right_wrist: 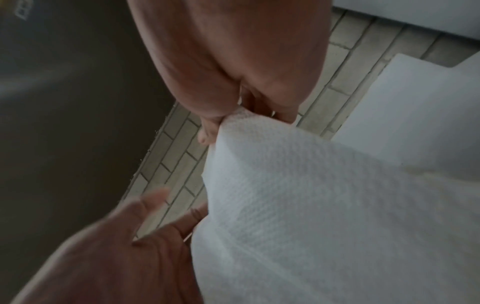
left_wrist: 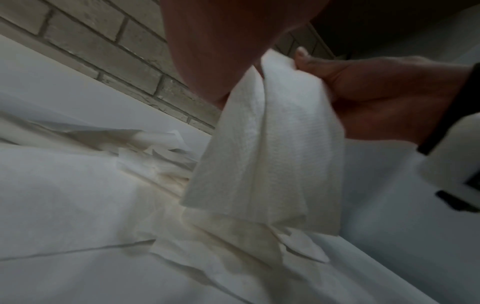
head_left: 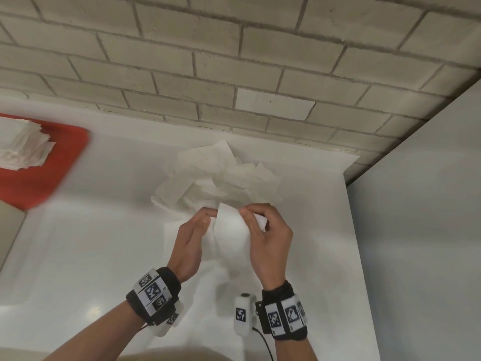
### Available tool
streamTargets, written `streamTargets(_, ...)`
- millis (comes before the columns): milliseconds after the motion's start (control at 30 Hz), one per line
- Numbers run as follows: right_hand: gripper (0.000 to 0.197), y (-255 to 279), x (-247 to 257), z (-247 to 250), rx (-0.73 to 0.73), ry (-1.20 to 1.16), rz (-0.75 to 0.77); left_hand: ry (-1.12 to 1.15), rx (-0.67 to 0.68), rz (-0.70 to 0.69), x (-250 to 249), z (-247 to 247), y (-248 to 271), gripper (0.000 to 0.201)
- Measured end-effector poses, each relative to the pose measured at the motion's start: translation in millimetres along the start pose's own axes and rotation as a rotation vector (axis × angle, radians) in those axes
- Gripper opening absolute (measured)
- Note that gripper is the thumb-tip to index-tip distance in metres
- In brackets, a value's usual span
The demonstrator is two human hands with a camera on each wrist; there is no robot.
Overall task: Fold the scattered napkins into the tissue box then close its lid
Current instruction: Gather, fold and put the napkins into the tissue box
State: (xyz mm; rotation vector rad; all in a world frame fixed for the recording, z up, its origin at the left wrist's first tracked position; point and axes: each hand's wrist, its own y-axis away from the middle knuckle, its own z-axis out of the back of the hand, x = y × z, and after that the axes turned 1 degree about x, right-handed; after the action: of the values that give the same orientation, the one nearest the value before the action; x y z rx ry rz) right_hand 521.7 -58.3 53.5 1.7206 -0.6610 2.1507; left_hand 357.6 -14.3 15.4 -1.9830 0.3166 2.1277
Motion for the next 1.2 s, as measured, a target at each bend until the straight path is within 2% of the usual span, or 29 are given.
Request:
streamTargets(67, 0.005, -7, -2, -12, 0.008, 0.031, -0.042, -0.020, -0.003, -0.023, -3, -2, 1, 0.042)
streamTargets(167, 0.012, -33, -16, -22, 0.037, 0.124, -0.035, -0.127, -0.097, 0.004, 0, -4, -4, 0.025)
streamTargets(233, 0.026, -78, -49, -17, -0.037, 0.281, -0.059, -0.165, -0.154, 0.000, 2, 1, -7, 0.014)
streamTargets(300, 0.035, -137, -87, -3, -0.074, 0.504, -0.163, -0.170, -0.174, 0.003, 2, 9, -7, 0.012)
streamTargets(333, 0.038, -165, -103, 4, -0.024, 0.631, -0.252, -0.181, -0.179, -0.003, 1, 14, -6, 0.014)
streamTargets(400, 0.052, -204, -127, 11, 0.178, 0.885, -0.380, -0.231, -0.208, -0.026, 0, 23, -5, 0.021)
streamTargets(500, 0.064, -226, -147, 6, 0.411, 1.087, -0.378, -0.227, -0.271, -0.032, 2, 34, -8, 0.013)
streamTargets(533, 0.061, -229, -152, 3, 0.456, 1.103, -0.357, -0.208, -0.291, -0.038, 3, 37, -9, 0.008)
streamTargets(600, 0.050, -234, -156, 3, 0.497, 1.019, -0.323, -0.121, -0.319, -0.055, 3, 41, -13, 0.014)
streamTargets(667, 0.038, -236, -152, 10, 0.460, 0.828, -0.293, -0.042, -0.325, -0.060, 3, 44, -15, 0.031)
streamTargets(733, 0.026, -234, -133, 19, 0.356, 0.662, -0.255, -0.072, -0.309, -0.075, 3, 46, -16, 0.036)
streamTargets(800, 0.027, -226, -99, 23, 0.232, 0.545, -0.148, -0.236, -0.251, -0.101, 6, 48, -18, 0.027)
streamTargets(833, 0.034, -220, -77, 25, 0.172, 0.481, -0.080, -0.298, -0.213, -0.105, 6, 48, -18, 0.037)
streamTargets(900, 0.048, -206, -30, 27, 0.069, 0.378, 0.085, -0.269, -0.141, -0.059, -1, 43, -19, 0.045)
streamTargets(967, 0.047, -180, 12, 26, 0.019, 0.364, 0.277, -0.194, -0.077, 0.008, -7, 37, -22, 0.036)
streamTargets(1033, 0.033, -144, 32, 22, 0.062, 0.378, 0.528, -0.039, -0.013, 0.086, -13, 29, -25, 0.046)
streamTargets(1100, 0.020, -98, 36, 16, 0.186, 0.383, 0.750, 0.251, 0.032, 0.218, -22, 22, -28, 0.076)
streamTargets(1133, 0.019, -75, 34, 12, 0.256, 0.404, 0.855, 0.403, 0.042, 0.284, -30, 19, -30, 0.085)
streamTargets(1200, 0.019, -34, 21, 8, 0.398, 0.466, 1.001, 0.578, 0.058, 0.366, -41, 17, -32, 0.080)
